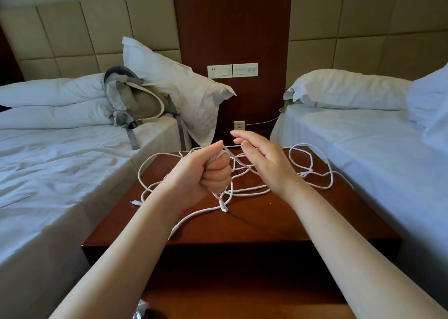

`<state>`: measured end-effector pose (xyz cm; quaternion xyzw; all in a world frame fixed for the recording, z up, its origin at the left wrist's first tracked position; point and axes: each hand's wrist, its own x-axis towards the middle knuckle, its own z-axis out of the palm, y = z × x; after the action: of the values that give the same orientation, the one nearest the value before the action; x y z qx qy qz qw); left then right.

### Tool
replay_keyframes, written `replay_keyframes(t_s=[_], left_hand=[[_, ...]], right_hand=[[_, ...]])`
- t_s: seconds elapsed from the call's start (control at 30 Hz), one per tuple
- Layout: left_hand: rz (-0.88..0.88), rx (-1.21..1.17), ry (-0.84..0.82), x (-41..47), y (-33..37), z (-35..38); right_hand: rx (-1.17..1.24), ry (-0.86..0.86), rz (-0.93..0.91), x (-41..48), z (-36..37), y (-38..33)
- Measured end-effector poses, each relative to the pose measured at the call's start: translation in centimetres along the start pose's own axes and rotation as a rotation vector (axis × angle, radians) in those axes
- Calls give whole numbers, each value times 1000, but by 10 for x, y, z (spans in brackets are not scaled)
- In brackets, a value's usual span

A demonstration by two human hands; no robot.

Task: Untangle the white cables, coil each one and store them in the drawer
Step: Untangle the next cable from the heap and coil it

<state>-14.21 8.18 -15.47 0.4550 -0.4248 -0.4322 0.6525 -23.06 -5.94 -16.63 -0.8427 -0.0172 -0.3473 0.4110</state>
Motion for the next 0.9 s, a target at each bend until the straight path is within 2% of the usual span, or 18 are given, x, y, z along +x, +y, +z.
replay_keyframes(t_s=[0.07,0.1,0.27,0.47,0.73,0.9], left_hand=[[-25,-14,-50,-1,0,2],[-30,-15,-75,0,0,2],[-46,-120,-267,-1,0,-3],[-97,-222,-397,-3,1,-5],[-77,-294,-406,-9,0,-1],[-43,-300,-390,-6,-2,-4]], right_hand=[[182,-114,-27,-1,4,-12],[199,-139,-54,-1,5,-14],[74,-94,-129,-1,3,-16],[15,-78,-120,-1,1,-18],[151,-218,-50,-1,-1,-22],[114,-201,-55,-1,-2,-19]])
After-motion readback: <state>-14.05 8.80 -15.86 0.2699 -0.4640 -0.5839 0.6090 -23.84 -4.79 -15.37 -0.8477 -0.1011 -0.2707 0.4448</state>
